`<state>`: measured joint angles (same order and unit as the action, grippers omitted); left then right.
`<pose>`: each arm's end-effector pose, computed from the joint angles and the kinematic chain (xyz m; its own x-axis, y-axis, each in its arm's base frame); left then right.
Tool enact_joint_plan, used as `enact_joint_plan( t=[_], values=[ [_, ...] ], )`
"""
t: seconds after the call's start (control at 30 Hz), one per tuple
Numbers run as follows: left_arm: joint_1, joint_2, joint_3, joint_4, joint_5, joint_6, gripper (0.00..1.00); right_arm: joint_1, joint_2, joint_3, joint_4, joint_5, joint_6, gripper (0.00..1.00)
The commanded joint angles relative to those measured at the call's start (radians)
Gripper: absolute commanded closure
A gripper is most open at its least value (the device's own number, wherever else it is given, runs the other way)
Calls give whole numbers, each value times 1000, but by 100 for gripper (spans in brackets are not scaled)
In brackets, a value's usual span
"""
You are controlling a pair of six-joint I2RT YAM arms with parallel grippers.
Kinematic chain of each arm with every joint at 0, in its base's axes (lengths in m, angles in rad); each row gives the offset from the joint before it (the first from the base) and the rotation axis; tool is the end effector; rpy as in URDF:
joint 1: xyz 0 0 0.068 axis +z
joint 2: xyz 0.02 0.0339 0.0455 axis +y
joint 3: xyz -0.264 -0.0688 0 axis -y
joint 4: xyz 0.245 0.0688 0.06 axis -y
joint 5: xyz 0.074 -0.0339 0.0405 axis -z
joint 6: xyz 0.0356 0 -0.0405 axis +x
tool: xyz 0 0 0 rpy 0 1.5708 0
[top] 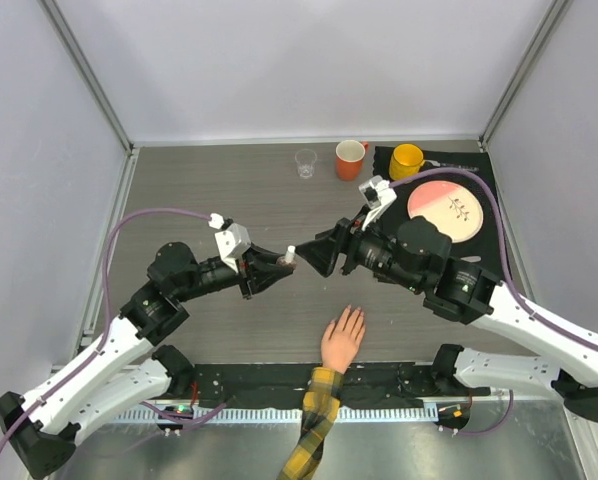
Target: Paint the nails
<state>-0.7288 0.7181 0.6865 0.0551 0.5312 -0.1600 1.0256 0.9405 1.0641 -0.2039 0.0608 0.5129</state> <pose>0.1168 -0.1284 0.3419 -0.1344 -0.0642 -0.9889 0.9426 0.2995 -0.1475 0.1104 0.1779 0.4077 -0.4396 0.2197 -0.8709 -0.6958 0.5298 0.4849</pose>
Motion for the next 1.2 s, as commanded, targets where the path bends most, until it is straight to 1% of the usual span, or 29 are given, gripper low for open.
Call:
enact_joint_plan(
  t=[0.0, 0.03, 0.1, 0.17, 0.2, 0.3, 0.4, 0.5, 0.53, 0.57, 0.63, 0.67, 0.7, 0.73, 0.77, 0.8, 0.83, 0.87, 0.9, 0.93, 0.97, 1.0, 1.03, 1.07, 1.1, 1.13, 1.17],
  values=[
    [-4, -39, 28, -12, -173, 50, 100, 117, 84, 92, 12, 279, 27, 33],
    [-4, -46, 28, -14, -187, 51, 100, 164, 102, 106, 11, 351, 13, 34],
    [-4, -57, 19, -3, -218, 54, 100, 195, 153, 145, 11, 416, 6, 39],
    [-4, -72, 7, 8, -229, 51, 100, 228, 188, 178, 11, 486, -8, 41],
    [-4, -74, 5, 12, -229, 51, 100, 237, 225, 192, -2, 507, -13, 44],
    [-4, -77, 5, 9, -229, 53, 100, 261, 292, 240, -6, 556, -45, 49],
    [-3, -72, 10, 6, -223, 51, 100, 283, 325, 272, -5, 608, -76, 56],
    [-4, -68, 13, 3, -212, 51, 100, 291, 359, 303, -20, 640, -103, 62],
    [-3, -66, 13, 3, -211, 48, 100, 291, 371, 310, -22, 640, -108, 65],
    [-4, -71, 13, 5, -212, 47, 100, 291, 373, 309, -22, 640, -111, 74],
    [-4, -71, 10, 8, -209, 43, 100, 291, 373, 303, -28, 637, -106, 83],
    [-4, -72, 8, 12, -198, 42, 100, 291, 370, 297, -29, 637, -106, 95],
    [-4, -71, 10, 14, -180, 40, 100, 291, 363, 287, -29, 628, -122, 99],
    [-4, -68, 15, 14, -157, 39, 100, 291, 345, 261, -26, 620, -141, 99],
    [-4, -68, 19, 14, -75, 37, 100, 288, 325, 245, -23, 591, -180, 99],
    [-4, -59, 24, 18, -16, 34, 100, 256, 304, 223, -14, 527, -224, 99],
    [-4, -55, 28, 29, 50, 22, 100, 231, 278, 165, 0, 211, -335, 99],
    [-4, -49, 28, 69, 248, 5, 100, 211, 191, 113, 85, 21, -393, 99],
    [-4, -23, 28, 98, 344, -15, 100, 200, 141, 47, 156, -157, -419, 99],
    [-4, -8, 27, 144, 460, -60, 100, 129, 103, -34, 197, -492, -365, 99],
    [-4, 13, 22, 281, 551, -178, 100, 61, 115, -26, 227, -635, -317, 99],
    [-4, 33, 13, 381, 691, -272, 100, 13, 127, -6, 210, -762, -280, 99],
    [-4, 68, -11, 478, 719, -350, 100, 13, 121, -13, 218, -820, -255, 99],
    [-4, 82, -19, 593, 736, -430, 100, 13, 82, -30, 275, -822, -211, 99],
    [-4, 87, -18, 598, 739, -432, 100, 14, 63, -56, 332, -826, -182, 99],
    [-4, 93, -13, 585, 736, -421, 100, 13, 51, -79, 343, -817, -172, 99],
    [-3, 93, -7, 527, 728, -397, 100, 11, 44, -79, 310, -788, -186, 99]
  ],
)
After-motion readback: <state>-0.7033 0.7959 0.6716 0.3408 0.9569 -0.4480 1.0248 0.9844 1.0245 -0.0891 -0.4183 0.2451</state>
